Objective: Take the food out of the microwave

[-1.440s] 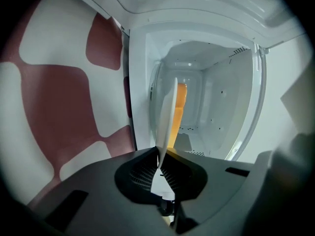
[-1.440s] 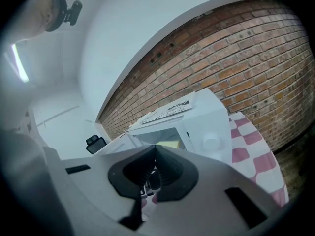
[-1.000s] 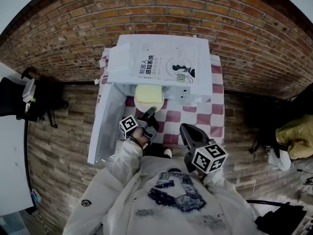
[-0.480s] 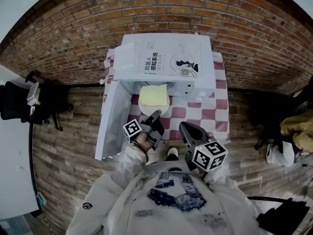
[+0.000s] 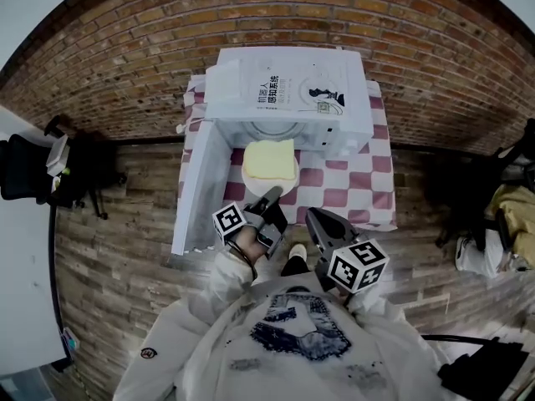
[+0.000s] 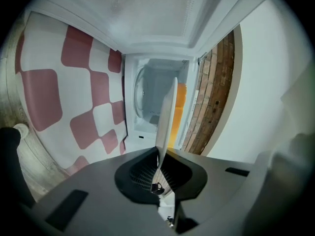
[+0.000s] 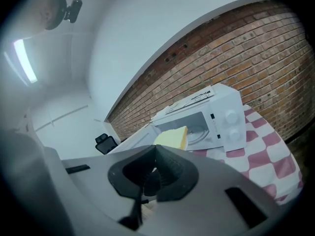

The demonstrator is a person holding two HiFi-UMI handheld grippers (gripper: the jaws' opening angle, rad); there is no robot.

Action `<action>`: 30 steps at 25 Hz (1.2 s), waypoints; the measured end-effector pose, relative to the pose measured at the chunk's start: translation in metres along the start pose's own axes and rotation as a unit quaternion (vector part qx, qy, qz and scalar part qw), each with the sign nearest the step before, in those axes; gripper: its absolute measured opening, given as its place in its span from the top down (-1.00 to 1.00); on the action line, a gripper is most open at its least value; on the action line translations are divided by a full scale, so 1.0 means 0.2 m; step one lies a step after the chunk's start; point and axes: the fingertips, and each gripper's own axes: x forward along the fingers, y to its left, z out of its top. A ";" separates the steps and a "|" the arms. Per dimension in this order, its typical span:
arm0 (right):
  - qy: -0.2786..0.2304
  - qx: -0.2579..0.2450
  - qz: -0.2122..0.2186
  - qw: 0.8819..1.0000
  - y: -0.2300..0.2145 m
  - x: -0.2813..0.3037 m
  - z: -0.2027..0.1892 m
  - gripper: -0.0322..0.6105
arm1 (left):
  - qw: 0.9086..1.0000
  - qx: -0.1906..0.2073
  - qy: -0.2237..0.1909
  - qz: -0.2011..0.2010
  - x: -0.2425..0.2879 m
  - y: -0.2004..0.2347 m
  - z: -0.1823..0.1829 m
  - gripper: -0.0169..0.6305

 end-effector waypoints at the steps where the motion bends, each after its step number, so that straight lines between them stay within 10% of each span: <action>1: -0.002 -0.001 -0.001 1.000 0.01 -0.01 -0.01 0.86 | 1.000 0.000 0.001 0.000 -0.02 -0.01 -0.02 0.88; 30: -0.007 -0.024 0.018 1.000 0.57 -0.39 -0.43 0.86 | 1.000 0.006 0.008 -0.010 -0.78 -0.11 -0.42 0.88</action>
